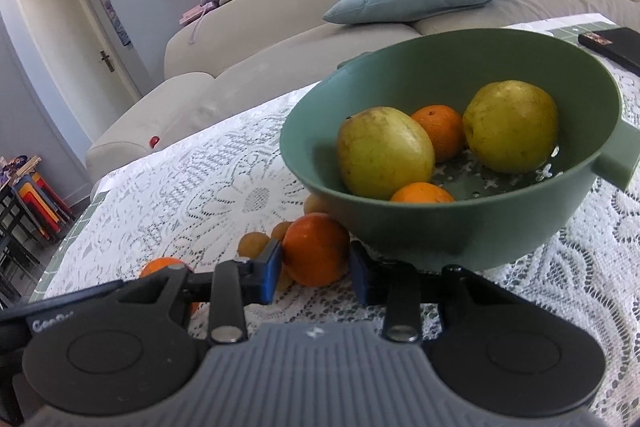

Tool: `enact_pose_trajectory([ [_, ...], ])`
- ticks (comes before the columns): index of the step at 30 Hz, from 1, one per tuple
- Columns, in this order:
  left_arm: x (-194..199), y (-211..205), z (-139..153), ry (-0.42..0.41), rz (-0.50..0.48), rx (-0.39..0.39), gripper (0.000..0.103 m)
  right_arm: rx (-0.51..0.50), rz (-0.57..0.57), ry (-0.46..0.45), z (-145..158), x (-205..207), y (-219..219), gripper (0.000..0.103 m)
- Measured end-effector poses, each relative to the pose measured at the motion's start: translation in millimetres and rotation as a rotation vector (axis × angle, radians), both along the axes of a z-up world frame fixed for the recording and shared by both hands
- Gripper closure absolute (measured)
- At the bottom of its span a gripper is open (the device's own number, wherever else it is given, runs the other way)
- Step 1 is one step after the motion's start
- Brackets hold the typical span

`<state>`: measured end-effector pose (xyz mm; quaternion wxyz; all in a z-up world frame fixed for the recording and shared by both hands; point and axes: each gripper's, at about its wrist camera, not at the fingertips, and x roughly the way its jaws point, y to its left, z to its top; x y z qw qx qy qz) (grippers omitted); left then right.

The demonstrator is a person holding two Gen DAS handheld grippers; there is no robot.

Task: Organize fruits
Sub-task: 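Lift both oranges and carry them over the green colander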

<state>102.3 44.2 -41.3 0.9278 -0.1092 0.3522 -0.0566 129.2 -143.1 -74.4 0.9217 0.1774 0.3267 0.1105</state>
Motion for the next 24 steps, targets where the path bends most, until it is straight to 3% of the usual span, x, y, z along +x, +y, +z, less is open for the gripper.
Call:
enact_pose_trajectory([
  [12, -8.5, 2.9, 8.7, 0.006, 0.016, 0.006, 0.052, -0.271, 0.191, -0.191, 26.7, -34.3, 25.1, 0.071],
  [24, -21.9, 1.6, 29.2, 0.026, 0.055, 0.017, 0.052, -0.401, 0.409, -0.309, 61.7, -53.6, 25.7, 0.071],
])
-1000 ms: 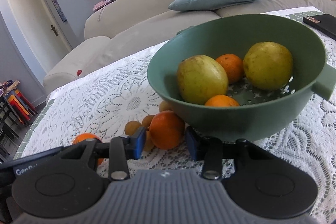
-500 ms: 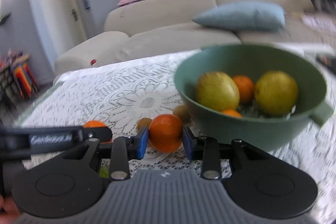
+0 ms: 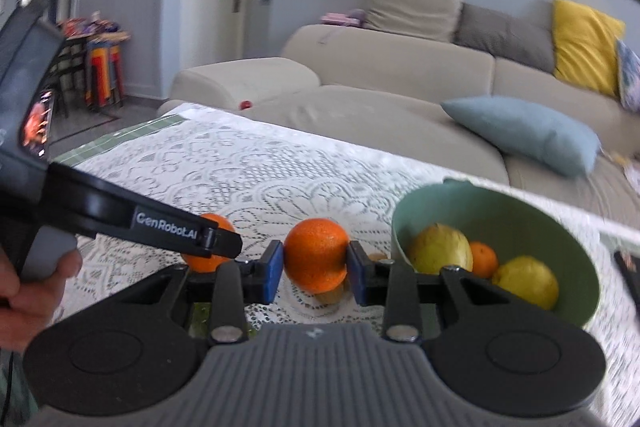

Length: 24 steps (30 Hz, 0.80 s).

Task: Organize fruits
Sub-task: 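Lift both oranges and carry them over the green colander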

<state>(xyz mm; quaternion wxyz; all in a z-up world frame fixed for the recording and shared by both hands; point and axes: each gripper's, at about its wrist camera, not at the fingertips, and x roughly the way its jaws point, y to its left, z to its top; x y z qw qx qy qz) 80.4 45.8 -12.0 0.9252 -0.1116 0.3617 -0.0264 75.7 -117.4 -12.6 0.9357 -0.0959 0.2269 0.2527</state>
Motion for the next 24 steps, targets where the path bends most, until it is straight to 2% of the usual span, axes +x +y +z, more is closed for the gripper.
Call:
enact_pose_trajectory([
  [10, 0.2, -26.1, 28.0, -0.045, -0.051, 0.0, 0.052, -0.067, 0.104, -0.018, 31.3, 4.2, -28.5, 0.072],
  [18, 9.3, -55.4, 40.6, -0.057, -0.1, -0.018, 0.052, -0.155, 0.176, 0.043, 48.1, 23.8, -53.5, 0.072],
  [24, 22.2, -77.5, 46.9, -0.059, -0.132, -0.036, 0.052, -0.215, 0.189, 0.087, 52.7, 40.1, -69.4, 0.073],
])
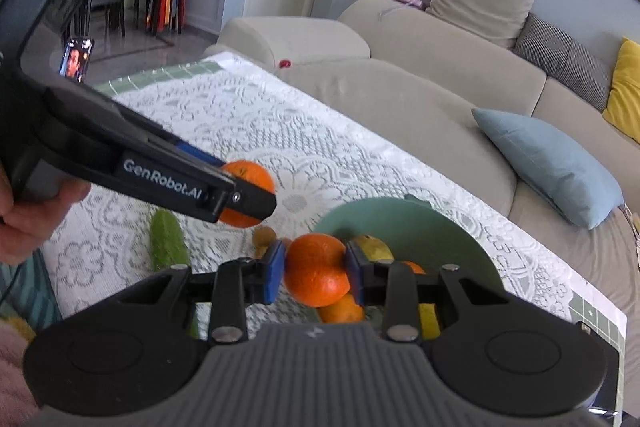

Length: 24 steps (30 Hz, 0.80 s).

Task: Organize fruits
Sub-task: 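Lift both oranges and carry them over the green colander, then lower both oranges into the colander and open both grippers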

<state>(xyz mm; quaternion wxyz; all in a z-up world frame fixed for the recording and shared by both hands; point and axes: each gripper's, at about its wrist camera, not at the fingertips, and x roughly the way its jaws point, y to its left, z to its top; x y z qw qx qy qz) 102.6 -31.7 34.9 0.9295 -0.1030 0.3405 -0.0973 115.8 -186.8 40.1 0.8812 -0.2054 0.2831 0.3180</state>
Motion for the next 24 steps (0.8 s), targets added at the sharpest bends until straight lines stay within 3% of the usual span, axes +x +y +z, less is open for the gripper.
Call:
enact_pose_trajectory([
  [12, 28.5, -42.2, -4.8, 0.043, -0.106, -0.003, 0.052, -0.114, -0.024, 0.102, -2.9, 32.2, -33.7, 0.073],
  [20, 44.8, -55.5, -13.7, 0.081, -0.11, -0.004, 0.052, -0.148, -0.022, 0.175, -13.4, 49.7, -39.6, 0.074],
  [22, 48.9, -57.2, -17.4, 0.095, -0.11, -0.006, 0.052, -0.156, -0.02, 0.185, -17.4, 54.2, -37.6, 0.078],
  [23, 50.5, -58.0, -18.8, 0.103, -0.109, -0.008, 0.052, -0.159, -0.019, 0.19, -18.9, 55.9, -37.4, 0.092],
  [24, 52.5, -58.4, -20.8, 0.11, -0.107, -0.009, 0.052, -0.16, -0.022, 0.197, -19.7, 57.9, -37.5, 0.096],
])
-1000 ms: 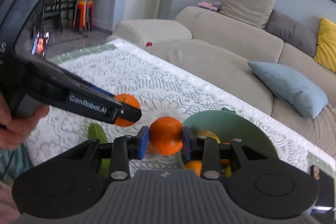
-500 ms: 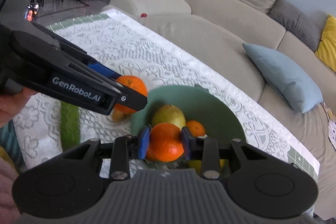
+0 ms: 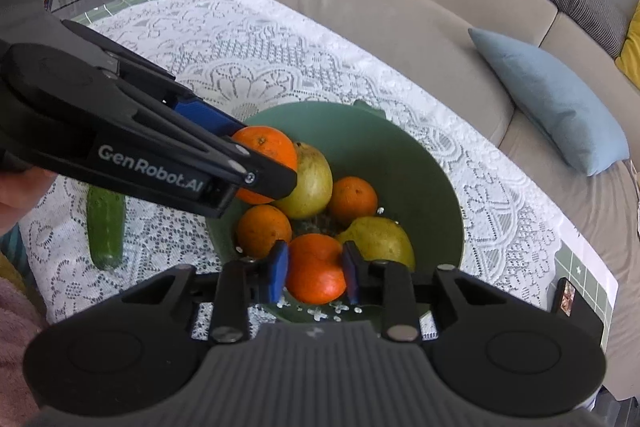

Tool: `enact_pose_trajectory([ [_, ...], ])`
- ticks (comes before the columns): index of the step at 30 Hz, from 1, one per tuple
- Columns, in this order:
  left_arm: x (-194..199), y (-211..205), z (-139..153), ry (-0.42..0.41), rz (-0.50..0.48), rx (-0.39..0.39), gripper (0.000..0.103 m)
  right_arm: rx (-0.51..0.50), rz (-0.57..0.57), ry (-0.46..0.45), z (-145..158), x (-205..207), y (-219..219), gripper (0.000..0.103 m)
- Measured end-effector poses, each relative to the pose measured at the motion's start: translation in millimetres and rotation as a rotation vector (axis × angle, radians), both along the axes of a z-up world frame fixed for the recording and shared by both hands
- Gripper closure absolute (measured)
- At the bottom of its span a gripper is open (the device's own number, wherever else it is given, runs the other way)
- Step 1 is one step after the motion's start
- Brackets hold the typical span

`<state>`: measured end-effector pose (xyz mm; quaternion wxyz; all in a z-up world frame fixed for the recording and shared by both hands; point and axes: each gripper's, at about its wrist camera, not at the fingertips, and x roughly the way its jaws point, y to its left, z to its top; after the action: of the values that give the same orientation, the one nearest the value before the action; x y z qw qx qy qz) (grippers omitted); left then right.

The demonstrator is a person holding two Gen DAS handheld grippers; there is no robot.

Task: Organize fruits
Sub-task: 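Lower both oranges into the colander and open both grippers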

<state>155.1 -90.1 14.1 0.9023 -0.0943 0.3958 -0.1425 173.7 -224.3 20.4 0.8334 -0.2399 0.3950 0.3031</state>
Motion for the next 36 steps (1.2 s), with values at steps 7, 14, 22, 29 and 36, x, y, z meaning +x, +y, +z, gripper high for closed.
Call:
enact_pose_trajectory([
  [7, 11.2, -0.8, -11.1, 0.048, 0.014, -0.01, 0.052, -0.013, -0.005, 0.027, -4.7, 13.0, 2.5, 0.096],
  [14, 14.3, -3.8, -20.6, 0.069, 0.002, 0.001, 0.052, -0.023, -0.018, 0.053, -13.3, 17.9, 6.0, 0.093],
  [22, 14.5, -8.6, -22.0, 0.056, -0.01, 0.041, 0.052, -0.034, -0.013, 0.052, -16.5, 16.8, 10.0, 0.086],
  [29, 13.6, -9.5, -22.4, 0.05, -0.025, 0.054, 0.052, -0.039, -0.015, 0.05, -18.4, 14.3, 11.5, 0.078],
  [36, 10.0, -8.2, -20.6, 0.048, -0.038, 0.029, 0.044, -0.035, -0.015, 0.041, -14.7, 10.7, 10.8, 0.066],
])
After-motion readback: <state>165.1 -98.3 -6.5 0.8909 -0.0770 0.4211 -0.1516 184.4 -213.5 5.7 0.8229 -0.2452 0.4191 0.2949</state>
